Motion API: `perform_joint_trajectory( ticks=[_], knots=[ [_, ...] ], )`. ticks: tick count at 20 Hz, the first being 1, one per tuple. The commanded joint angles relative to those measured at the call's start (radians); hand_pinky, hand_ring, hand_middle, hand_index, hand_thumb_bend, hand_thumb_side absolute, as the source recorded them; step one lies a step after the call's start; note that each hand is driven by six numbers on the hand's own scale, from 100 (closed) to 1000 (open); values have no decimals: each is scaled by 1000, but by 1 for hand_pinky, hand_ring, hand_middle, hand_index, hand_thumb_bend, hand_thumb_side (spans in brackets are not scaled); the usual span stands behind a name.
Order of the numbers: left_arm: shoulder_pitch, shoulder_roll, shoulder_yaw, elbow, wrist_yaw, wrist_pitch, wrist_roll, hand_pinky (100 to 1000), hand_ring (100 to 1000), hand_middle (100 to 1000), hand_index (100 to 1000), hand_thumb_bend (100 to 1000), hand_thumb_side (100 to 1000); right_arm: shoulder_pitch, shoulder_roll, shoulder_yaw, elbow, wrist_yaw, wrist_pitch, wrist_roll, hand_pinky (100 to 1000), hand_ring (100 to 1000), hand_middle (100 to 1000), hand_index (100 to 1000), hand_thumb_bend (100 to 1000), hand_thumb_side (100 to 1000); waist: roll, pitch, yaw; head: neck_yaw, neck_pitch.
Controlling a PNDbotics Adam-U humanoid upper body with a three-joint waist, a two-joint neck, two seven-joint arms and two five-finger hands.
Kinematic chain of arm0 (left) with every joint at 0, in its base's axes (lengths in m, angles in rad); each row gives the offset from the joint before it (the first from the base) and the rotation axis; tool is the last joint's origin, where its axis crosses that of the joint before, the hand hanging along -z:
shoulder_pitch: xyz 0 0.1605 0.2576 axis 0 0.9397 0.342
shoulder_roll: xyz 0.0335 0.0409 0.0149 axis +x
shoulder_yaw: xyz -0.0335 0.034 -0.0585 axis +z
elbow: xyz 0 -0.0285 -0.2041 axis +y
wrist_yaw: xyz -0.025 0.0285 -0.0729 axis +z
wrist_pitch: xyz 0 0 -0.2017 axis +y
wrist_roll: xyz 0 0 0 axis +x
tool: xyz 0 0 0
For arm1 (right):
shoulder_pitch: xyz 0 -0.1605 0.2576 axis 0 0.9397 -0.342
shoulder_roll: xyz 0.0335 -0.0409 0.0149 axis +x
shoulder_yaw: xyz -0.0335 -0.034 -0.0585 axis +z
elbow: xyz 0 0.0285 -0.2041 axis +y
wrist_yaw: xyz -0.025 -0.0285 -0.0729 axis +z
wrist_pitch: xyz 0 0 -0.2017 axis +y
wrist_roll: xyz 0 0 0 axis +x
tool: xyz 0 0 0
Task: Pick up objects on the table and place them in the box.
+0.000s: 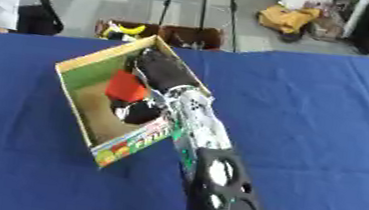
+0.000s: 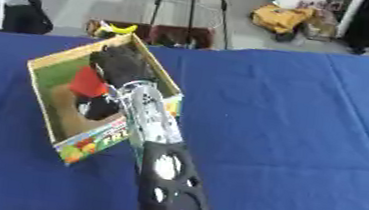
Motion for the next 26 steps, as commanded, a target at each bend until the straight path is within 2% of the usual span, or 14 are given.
perform_joint_trajectory(
  ticks=[1, 7, 10, 17, 22, 26],
  knots=[
    [-7, 15, -1, -20, 2, -1, -1, 361, 569, 643, 901, 523, 873, -10, 24, -4, -14, 27, 2, -9, 616, 581, 375, 485, 100, 369, 3, -17, 1, -1, -7],
    [-4, 16, -1, -20, 2, -2, -2, 361, 569, 643, 901, 525, 874, 4, 49, -10, -24, 64, 16, -19, 622, 597, 408, 524, 100, 406, 5, -21, 3, -4, -8],
    [-3, 17, -2, -20, 2, -1, -4, 360, 568, 643, 901, 527, 875, 11, 65, -9, -31, 84, 7, -8, 643, 638, 486, 603, 100, 522, 5, -23, 6, -8, -8],
    [0, 19, -2, -20, 3, 0, -4, 359, 568, 642, 901, 528, 876, 23, 101, -11, -50, 114, -13, 45, 659, 678, 539, 650, 100, 589, 5, -26, 5, -10, -5],
    [-1, 19, -2, -20, 3, 1, -4, 358, 568, 642, 901, 528, 875, 22, 122, -7, -70, 133, -24, 74, 684, 731, 651, 712, 100, 673, 3, -27, 3, -17, 0],
    [-2, 20, -1, -20, 4, 2, -4, 358, 568, 642, 900, 526, 874, 20, 128, -8, -79, 147, -27, 85, 697, 755, 699, 744, 100, 704, 2, -27, 2, -28, 8]
  ],
)
